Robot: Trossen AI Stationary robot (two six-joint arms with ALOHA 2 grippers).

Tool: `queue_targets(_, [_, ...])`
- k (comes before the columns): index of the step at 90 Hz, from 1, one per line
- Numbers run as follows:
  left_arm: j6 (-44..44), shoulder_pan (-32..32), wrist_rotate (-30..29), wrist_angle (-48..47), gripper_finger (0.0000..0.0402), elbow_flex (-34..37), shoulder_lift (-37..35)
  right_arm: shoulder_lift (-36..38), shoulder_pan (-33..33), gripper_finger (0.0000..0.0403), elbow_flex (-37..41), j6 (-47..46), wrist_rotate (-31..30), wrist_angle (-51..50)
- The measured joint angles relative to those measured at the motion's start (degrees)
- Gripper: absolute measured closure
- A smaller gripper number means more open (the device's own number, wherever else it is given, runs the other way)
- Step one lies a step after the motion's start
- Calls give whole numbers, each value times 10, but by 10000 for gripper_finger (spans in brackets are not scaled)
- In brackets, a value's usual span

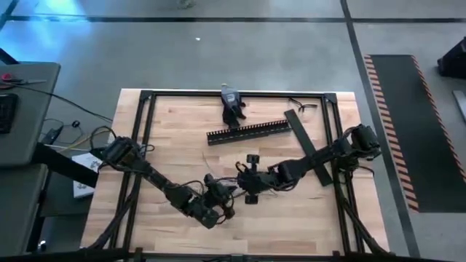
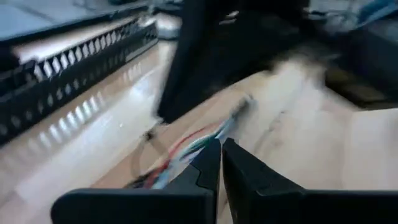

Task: Ziptie cables
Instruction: Wrap the colored loose cables with the black zip tie

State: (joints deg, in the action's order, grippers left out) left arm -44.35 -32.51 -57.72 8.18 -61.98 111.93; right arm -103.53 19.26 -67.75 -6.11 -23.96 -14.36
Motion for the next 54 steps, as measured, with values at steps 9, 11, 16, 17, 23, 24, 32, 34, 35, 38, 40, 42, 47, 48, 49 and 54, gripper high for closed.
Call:
queue_targets(9, [-52,12,19,-42,370,0,2,0,2,403,0,0,-2,0])
queue_targets(11, [-65,14,22,-50,364,0,2,0,3,403,0,-1,-2,0])
queue_targets(16, [-88,18,28,-65,345,0,2,0,3,403,0,-5,-2,0])
queue_targets(17, [-90,18,28,-65,342,0,2,0,3,403,0,-6,-1,0])
queue_targets(23, [-103,22,32,-67,321,0,2,0,3,403,0,-9,-1,1])
queue_targets(24, [-104,22,32,-67,318,0,2,0,3,403,0,-9,-1,2])
queue_targets(32, [-111,28,32,-69,300,0,2,0,3,403,0,-9,-1,6])
queue_targets(34, [-111,30,32,-69,298,0,2,0,3,403,0,-9,-1,8])
queue_targets(35, [-110,31,32,-69,297,0,2,0,3,403,0,-9,-1,10])
queue_targets(38, [-111,34,31,-69,295,0,2,0,3,403,0,-6,-1,12])
queue_targets(40, [-112,35,30,-69,295,0,2,0,3,403,0,-4,-1,13])
queue_targets(42, [-115,38,30,-69,295,0,2,0,3,403,0,-4,-1,13])
queue_targets(47, [-119,42,31,-70,298,0,2,0,3,403,1,-3,0,13])
queue_targets(48, [-119,43,32,-70,299,0,2,0,3,403,1,-3,0,13])
queue_targets(49, [-119,44,31,-71,300,0,2,0,3,403,1,-3,0,13])
queue_targets(54, [-119,47,27,-71,309,0,2,0,4,403,1,-3,0,12])
